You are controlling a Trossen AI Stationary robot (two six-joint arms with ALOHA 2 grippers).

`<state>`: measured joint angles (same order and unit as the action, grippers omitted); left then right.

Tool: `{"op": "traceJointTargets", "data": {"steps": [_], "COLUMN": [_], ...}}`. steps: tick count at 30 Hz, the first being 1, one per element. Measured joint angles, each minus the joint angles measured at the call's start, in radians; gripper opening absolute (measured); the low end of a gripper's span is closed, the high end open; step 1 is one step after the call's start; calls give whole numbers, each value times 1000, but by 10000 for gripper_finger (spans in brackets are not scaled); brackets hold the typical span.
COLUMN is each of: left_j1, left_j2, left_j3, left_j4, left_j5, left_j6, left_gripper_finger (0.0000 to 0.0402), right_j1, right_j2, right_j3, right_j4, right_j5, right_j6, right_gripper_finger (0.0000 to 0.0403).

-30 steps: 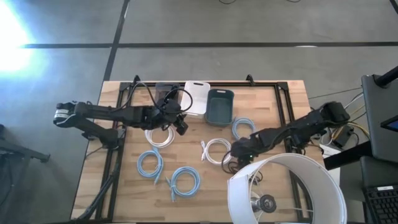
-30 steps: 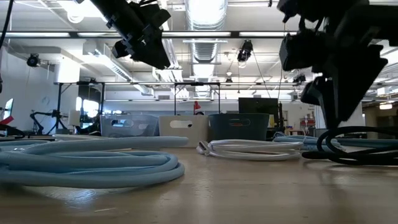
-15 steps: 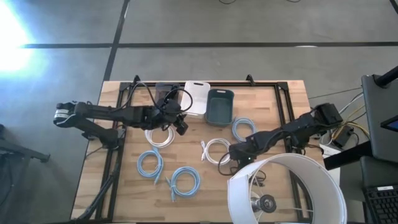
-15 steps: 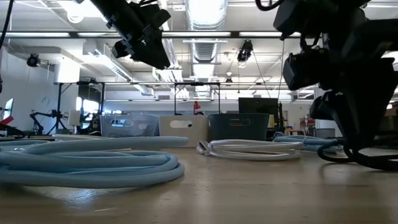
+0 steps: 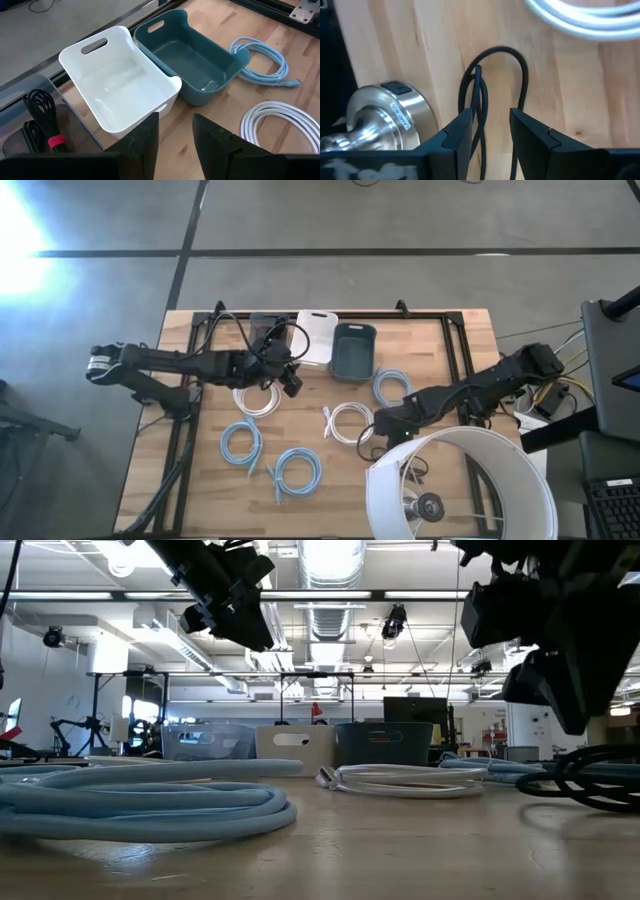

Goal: Pick & Place USB Port
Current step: Put the black USB cable into the black bin

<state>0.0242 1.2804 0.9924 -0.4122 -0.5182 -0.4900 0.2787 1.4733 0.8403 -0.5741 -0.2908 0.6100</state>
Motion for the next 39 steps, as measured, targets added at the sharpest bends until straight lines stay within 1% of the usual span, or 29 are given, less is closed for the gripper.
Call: {"op": "traceJointTargets", "data": {"steps": [4,9,13,17,21,27,30,35,39], "left_j1": [0,0,0,0,0,0,0,0,0], "left_j2": [0,0,0,0,0,0,0,0,0], "left_j3": [0,0,0,0,0,0,0,0,0], "left_j4": [-1,0,1,1,1,1,1,1,0], "left_j5": [0,0,-1,-9,-9,-8,-8,-8,-8], "left_j6": [0,0,0,0,0,0,0,0,0], "left_gripper_finger": [122,122,122,122,122,122,122,122,122], "right_j1": [20,27,27,27,27,30,43,67,69], "right_j2": [49,113,141,133,84,61,83,138,157], "right_j3": [-5,3,16,23,23,23,23,22,22], "right_j4": [4,13,12,-3,0,20,28,39,66], "right_j5": [-6,-84,-98,-100,-100,-104,-115,-178,-183], "right_j6": [15,20,9,3,2,17,23,25,19], "right_gripper_finger": [123,116,110,104,100,103,106,105,101]}}
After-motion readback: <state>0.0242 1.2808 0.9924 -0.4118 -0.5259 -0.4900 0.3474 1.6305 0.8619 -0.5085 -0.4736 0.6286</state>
